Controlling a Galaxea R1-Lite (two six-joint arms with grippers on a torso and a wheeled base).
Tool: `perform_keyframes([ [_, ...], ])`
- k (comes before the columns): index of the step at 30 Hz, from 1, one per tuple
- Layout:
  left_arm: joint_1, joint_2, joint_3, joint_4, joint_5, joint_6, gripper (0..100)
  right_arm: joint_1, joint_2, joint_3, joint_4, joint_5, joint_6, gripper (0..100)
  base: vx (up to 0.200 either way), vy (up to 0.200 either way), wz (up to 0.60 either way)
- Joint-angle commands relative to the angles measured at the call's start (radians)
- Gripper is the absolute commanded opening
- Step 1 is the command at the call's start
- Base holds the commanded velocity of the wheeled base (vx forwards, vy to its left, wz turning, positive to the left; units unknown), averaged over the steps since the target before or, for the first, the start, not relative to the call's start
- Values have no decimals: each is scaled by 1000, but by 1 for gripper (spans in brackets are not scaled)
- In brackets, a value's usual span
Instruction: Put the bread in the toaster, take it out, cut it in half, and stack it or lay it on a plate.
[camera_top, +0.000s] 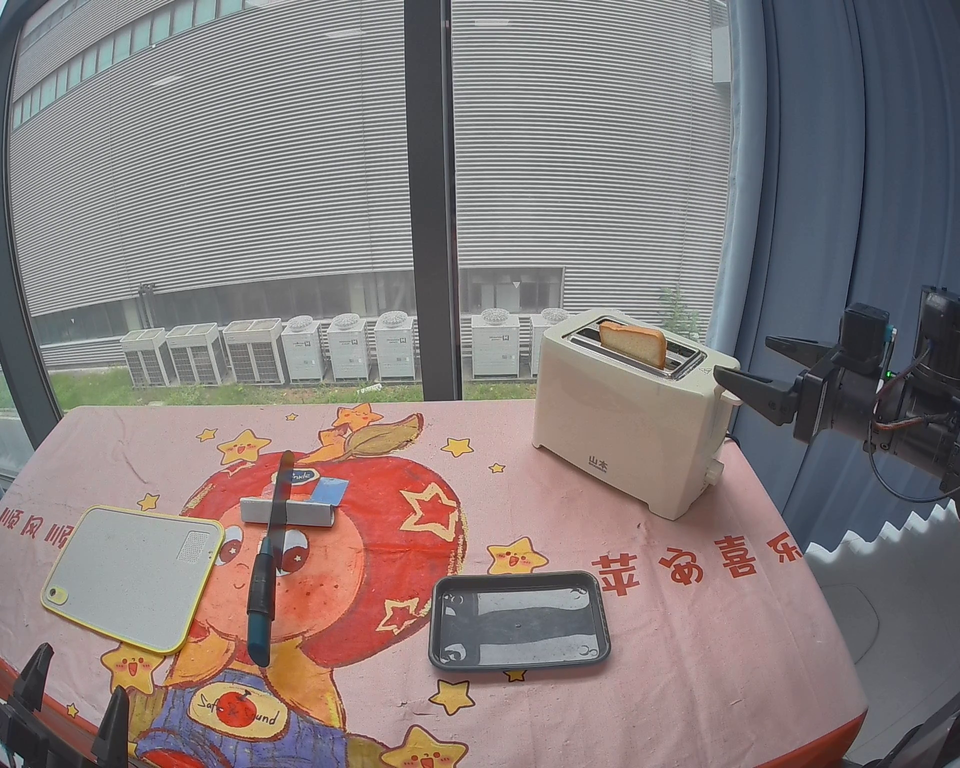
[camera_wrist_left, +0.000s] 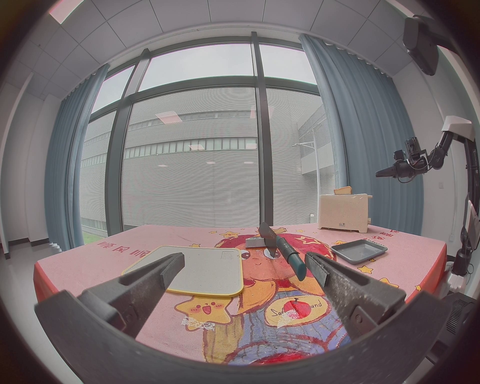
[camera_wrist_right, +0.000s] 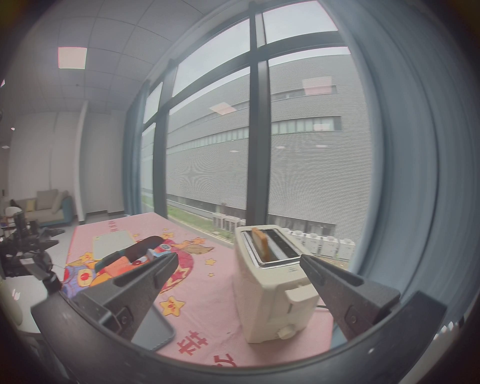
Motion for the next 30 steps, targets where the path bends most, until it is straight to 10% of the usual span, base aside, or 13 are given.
perform_keyframes([
  [1,0,-5,16,0,0,0,100,4,-33,29,-2,-111,8,100,0,0,0],
  [6,0,-5,16,0,-1,2,100,13,-30,72,-54,-109,43,100,0,0,0],
  [7,0,-5,16,0,-1,3,100,15,-30,80,-74,-111,53,0,0,0,0],
  [22,0,-7,16,0,-1,2,100,-11,-44,89,-108,-112,117,0,0,0,0],
  [30,0,-7,16,0,-1,3,100,-43,35,130,-140,-106,16,0,0,0,0],
])
